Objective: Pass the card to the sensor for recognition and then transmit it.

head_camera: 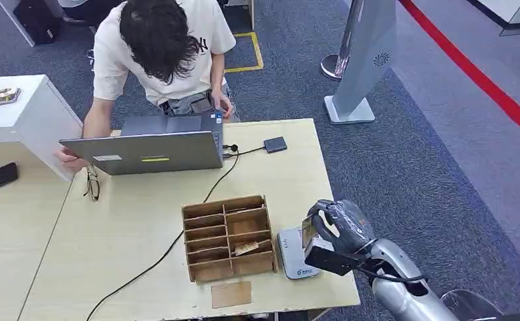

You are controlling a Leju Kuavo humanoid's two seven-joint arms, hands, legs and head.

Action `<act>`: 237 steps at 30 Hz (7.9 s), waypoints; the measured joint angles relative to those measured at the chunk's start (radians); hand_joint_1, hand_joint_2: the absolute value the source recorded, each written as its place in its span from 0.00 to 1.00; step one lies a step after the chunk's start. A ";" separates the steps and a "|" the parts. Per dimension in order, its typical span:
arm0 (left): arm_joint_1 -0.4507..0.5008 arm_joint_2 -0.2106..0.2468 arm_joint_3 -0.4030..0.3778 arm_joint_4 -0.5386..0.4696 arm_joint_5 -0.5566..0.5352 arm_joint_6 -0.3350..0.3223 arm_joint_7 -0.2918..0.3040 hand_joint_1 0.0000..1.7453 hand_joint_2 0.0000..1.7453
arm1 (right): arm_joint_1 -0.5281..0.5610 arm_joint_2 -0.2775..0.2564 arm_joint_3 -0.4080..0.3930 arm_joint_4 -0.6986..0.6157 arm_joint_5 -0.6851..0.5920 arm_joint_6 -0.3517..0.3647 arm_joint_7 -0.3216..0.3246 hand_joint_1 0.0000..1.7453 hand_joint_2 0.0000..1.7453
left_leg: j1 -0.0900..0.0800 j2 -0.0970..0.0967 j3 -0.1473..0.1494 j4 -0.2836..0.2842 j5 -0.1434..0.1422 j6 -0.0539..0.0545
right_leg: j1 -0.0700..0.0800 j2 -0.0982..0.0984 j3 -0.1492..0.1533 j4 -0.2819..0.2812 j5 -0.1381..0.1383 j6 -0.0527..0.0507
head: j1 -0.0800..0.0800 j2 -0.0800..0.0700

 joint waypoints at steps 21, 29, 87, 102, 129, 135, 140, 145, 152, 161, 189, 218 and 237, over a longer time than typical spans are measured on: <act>-0.001 -0.001 0.000 0.000 -0.011 -0.001 -0.002 0.00 0.00 | -0.046 0.095 -0.066 0.016 -0.177 0.118 -0.111 1.00 1.00 | 0.000 0.000 0.000 0.000 0.000 0.000 | 0.000 0.000 0.000 0.000 0.000 0.000 | 0.000 0.000; -0.001 -0.001 -0.001 0.000 -0.024 -0.003 -0.002 0.00 0.00 | -0.167 0.143 -0.058 0.073 -0.235 0.141 -0.106 1.00 1.00 | 0.000 0.000 0.000 0.000 0.001 0.000 | 0.000 0.000 0.000 0.001 0.000 0.000 | 0.000 0.000; -0.003 -0.005 -0.073 0.000 -0.127 -0.027 0.020 0.00 0.00 | -0.488 0.506 0.184 0.583 0.281 -0.305 0.158 0.00 1.00 | 0.000 0.000 0.000 0.000 0.001 -0.001 | 0.000 0.000 -0.001 0.003 0.000 -0.001 | 0.000 0.000; -0.002 -0.005 -0.047 0.000 -0.087 -0.013 0.018 0.00 0.00 | -0.261 0.486 0.137 0.291 0.024 -0.290 -0.040 0.00 1.00 | 0.000 0.000 -0.001 0.000 0.001 -0.001 | 0.000 0.000 -0.002 0.002 0.000 0.000 | 0.001 0.000; -0.002 -0.005 -0.016 0.000 -0.078 0.003 0.007 0.00 0.00 | 0.039 0.418 0.106 -0.015 -0.364 -0.067 -0.259 0.00 0.00 | 0.000 0.000 -0.001 0.000 0.000 -0.001 | 0.000 0.000 -0.002 0.002 -0.001 0.000 | 0.001 0.000; -0.002 -0.005 -0.016 0.000 -0.084 0.003 0.010 0.00 0.00 | 0.095 0.417 0.081 -0.005 -0.418 -0.011 -0.283 0.00 0.00 | 0.000 0.000 -0.001 0.000 0.000 -0.001 | 0.000 0.000 -0.002 0.002 0.000 0.000 | 0.000 0.000; -0.002 -0.005 -0.016 0.000 -0.083 0.004 0.010 0.00 0.00 | 0.141 0.412 0.053 -0.004 -0.472 0.028 -0.292 0.00 0.00 | 0.000 0.000 -0.001 0.000 0.000 -0.001 | 0.000 0.000 -0.002 0.002 0.000 0.000 | 0.000 0.000; -0.002 -0.005 -0.016 0.000 -0.079 0.010 0.013 0.00 0.00 | 0.181 0.404 0.031 -0.005 -0.511 0.043 -0.301 0.00 0.00 | 0.000 0.000 -0.001 0.000 0.000 0.000 | 0.000 0.000 -0.002 0.002 -0.001 0.000 | 0.001 0.000; -0.002 -0.005 -0.016 0.000 -0.078 0.014 0.013 0.00 0.00 | 0.207 0.396 0.015 -0.006 -0.523 0.044 -0.305 0.00 0.00 | 0.000 0.000 -0.001 0.000 0.000 0.000 | 0.000 0.000 -0.002 0.002 0.000 0.000 | 0.000 0.000; -0.002 -0.005 -0.016 0.000 -0.077 0.014 0.013 0.00 0.00 | 0.220 0.393 0.013 -0.008 -0.539 0.047 -0.307 0.00 1.00 | 0.000 0.000 -0.001 0.000 0.000 0.000 | 0.000 0.000 -0.002 0.002 -0.001 0.000 | 0.000 0.000; -0.002 -0.005 -0.018 0.000 -0.102 0.011 0.013 0.00 0.00 | 0.062 0.390 0.183 0.035 0.167 -0.384 -0.182 0.00 1.00 | 0.000 0.000 -0.001 0.000 0.000 -0.001 | 0.000 0.000 -0.002 0.002 0.000 -0.001 | 0.000 0.000; -0.003 -0.005 -0.027 0.000 -0.133 -0.006 0.022 0.00 0.00 | -0.081 0.406 0.187 0.166 0.672 -0.548 0.072 0.53 1.00 | 0.000 0.000 -0.001 0.000 0.000 -0.001 | 0.000 0.000 -0.002 0.002 0.000 0.000 | 0.001 0.000; -0.003 -0.005 -0.027 0.000 -0.140 -0.010 0.022 0.00 0.00 | -0.094 0.426 0.178 0.216 0.715 -0.548 0.119 0.55 1.00 | 0.001 0.000 -0.001 0.000 0.000 -0.001 | 0.000 0.000 -0.002 0.002 0.000 -0.001 | 0.000 0.000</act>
